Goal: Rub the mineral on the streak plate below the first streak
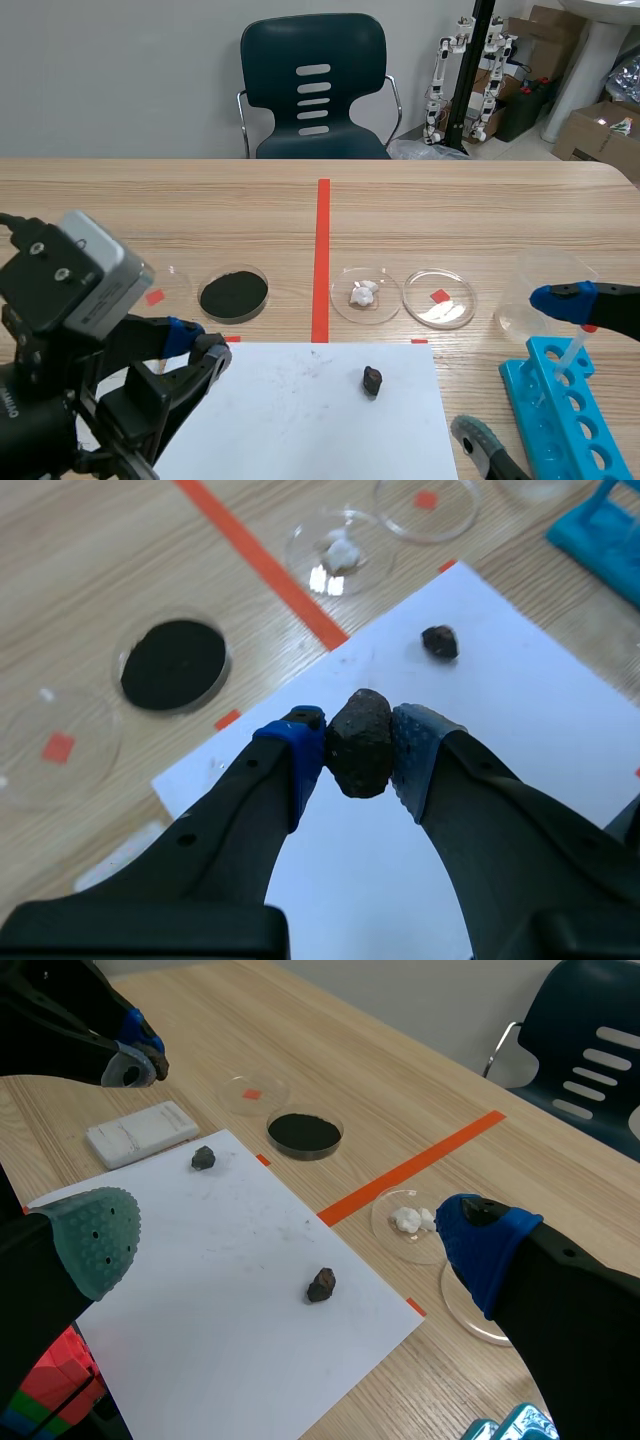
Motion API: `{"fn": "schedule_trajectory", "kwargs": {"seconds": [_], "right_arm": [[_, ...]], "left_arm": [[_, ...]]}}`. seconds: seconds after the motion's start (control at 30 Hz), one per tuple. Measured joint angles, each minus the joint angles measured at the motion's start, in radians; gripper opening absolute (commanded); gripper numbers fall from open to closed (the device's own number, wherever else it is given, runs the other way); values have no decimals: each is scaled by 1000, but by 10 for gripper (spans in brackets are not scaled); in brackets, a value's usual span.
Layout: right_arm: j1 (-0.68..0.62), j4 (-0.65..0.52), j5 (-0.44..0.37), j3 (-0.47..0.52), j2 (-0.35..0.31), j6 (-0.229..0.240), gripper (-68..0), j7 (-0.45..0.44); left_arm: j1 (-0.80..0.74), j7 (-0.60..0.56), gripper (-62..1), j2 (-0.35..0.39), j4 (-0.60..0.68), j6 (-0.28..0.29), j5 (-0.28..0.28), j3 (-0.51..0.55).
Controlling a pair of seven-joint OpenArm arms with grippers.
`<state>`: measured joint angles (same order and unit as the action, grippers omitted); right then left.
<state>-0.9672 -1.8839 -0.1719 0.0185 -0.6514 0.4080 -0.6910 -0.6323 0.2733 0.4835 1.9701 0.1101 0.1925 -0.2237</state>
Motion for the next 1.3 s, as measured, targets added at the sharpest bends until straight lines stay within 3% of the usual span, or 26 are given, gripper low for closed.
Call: {"fn": "schedule_trajectory", "kwargs": {"seconds": [0.23,0.33,0.57,0.77,1.03,1.2,1.3], "right_arm": [[0,0,0,0,0,0,-54,0],[0,0,0,0,0,0,-54,0],[0,0,0,0,0,0,-54,0],[0,0,0,0,0,0,-54,0],[0,0,0,0,0,0,-54,0],[0,0,0,0,0,0,-54,0],[0,0,0,0,0,0,-54,0]], "left_arm": [[65,277,-483,-57,0,-19,47,1],[102,396,-483,-57,0,-90,92,1],[199,671,-483,-57,0,-251,103,1],[274,866,-483,-56,-1,-275,108,1],[370,1003,-483,-57,-113,-314,147,1],[431,1017,-483,-57,-196,-321,203,1],[465,1033,-483,-57,-232,-328,201,1]]}}
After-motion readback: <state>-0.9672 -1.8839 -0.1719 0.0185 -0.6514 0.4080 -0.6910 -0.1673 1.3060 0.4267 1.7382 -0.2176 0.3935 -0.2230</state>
